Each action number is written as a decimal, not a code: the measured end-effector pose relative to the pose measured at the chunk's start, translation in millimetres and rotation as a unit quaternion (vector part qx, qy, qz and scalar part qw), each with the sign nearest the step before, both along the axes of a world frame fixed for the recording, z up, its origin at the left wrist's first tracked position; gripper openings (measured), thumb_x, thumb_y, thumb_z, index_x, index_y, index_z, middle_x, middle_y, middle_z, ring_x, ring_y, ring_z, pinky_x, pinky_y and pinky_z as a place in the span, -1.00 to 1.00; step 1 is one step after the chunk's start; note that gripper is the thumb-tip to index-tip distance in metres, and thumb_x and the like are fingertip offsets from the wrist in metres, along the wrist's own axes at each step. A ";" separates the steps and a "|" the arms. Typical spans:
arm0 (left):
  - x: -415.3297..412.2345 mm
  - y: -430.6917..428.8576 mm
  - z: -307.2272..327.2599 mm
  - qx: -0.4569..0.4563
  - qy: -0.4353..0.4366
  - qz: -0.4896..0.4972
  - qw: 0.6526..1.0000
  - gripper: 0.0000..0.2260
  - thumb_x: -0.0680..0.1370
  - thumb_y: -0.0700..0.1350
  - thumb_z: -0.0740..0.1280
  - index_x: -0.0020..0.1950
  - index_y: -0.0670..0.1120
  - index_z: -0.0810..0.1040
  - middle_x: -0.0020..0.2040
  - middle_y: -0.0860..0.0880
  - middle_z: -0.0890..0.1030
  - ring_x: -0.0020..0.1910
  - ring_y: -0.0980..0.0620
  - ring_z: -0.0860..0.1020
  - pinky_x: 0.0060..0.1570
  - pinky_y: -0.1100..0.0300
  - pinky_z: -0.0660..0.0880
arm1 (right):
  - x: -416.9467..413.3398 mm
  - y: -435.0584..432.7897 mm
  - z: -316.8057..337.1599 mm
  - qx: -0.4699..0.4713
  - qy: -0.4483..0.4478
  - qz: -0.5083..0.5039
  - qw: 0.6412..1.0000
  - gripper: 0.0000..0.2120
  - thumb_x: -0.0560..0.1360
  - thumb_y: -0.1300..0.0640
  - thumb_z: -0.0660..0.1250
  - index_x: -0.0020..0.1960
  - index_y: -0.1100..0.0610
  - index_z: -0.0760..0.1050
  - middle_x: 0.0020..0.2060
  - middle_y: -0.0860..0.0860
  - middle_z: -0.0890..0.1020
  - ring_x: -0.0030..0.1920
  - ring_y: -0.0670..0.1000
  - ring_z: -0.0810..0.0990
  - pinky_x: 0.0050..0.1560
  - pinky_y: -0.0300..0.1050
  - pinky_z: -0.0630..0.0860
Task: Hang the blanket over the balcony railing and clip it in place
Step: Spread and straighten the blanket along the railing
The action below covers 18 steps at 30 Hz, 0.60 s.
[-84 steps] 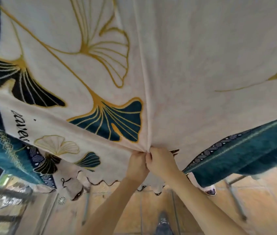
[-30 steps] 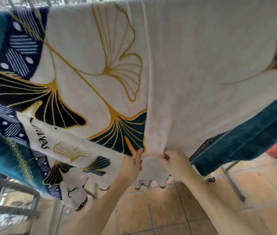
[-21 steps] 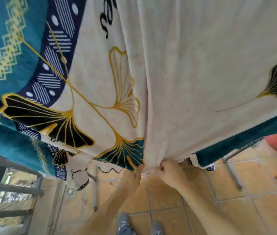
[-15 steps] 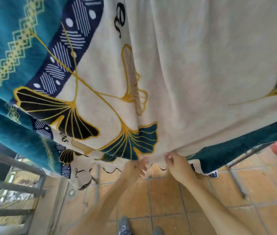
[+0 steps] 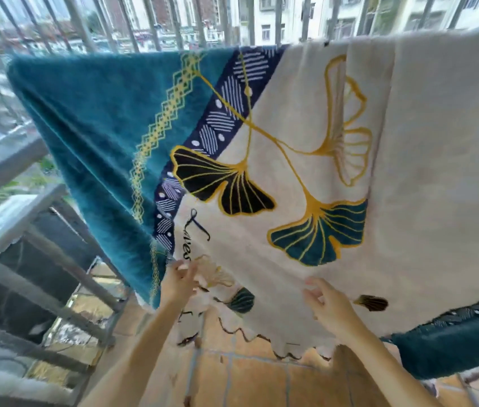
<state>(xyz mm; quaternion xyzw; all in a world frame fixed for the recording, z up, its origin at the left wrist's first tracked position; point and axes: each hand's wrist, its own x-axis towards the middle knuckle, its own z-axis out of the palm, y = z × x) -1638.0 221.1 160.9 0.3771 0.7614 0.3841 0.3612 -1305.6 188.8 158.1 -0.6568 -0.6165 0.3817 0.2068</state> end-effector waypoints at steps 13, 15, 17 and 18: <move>-58.2 48.1 42.0 0.019 0.297 -0.014 0.954 -0.64 0.62 0.11 0.18 -0.08 -0.18 0.49 -0.18 -0.13 0.61 -0.16 -0.21 0.60 -0.22 0.00 0.55 | -189.5 60.1 77.2 0.150 -0.083 0.166 0.971 -0.61 0.59 -0.21 0.11 0.20 0.02 0.49 -0.01 -0.05 0.66 -0.03 -0.04 0.61 -0.04 -0.08 0.58; -63.2 43.9 25.7 0.025 0.318 -0.035 0.947 -0.71 0.63 0.04 0.19 -0.07 -0.17 0.49 -0.24 -0.08 0.55 -0.19 -0.21 0.60 -0.27 0.04 0.51 | -210.2 69.5 82.6 0.171 -0.119 0.162 0.965 -0.54 0.57 -0.27 0.09 0.14 0.07 0.51 -0.06 -0.03 0.66 -0.05 -0.01 0.61 -0.06 -0.06 0.56; -67.6 31.0 2.8 0.025 0.316 -0.059 0.947 -0.74 0.62 0.01 0.21 -0.04 -0.18 0.50 -0.24 -0.07 0.54 -0.19 -0.21 0.59 -0.30 0.10 0.41 | -234.4 75.4 87.9 0.187 -0.148 0.164 0.957 -0.47 0.52 -0.35 0.10 0.03 0.09 0.51 -0.13 -0.02 0.65 -0.09 0.02 0.61 -0.14 -0.07 0.54; -68.8 23.0 -10.1 0.025 0.306 -0.071 0.949 -0.74 0.62 0.01 0.22 -0.06 -0.18 0.50 -0.22 -0.09 0.57 -0.18 -0.21 0.59 -0.29 0.10 0.38 | -248.7 79.7 88.1 0.206 -0.164 0.172 0.949 -0.44 0.49 -0.40 0.10 -0.04 0.09 0.51 -0.17 -0.02 0.64 -0.13 0.04 0.61 -0.20 -0.09 0.51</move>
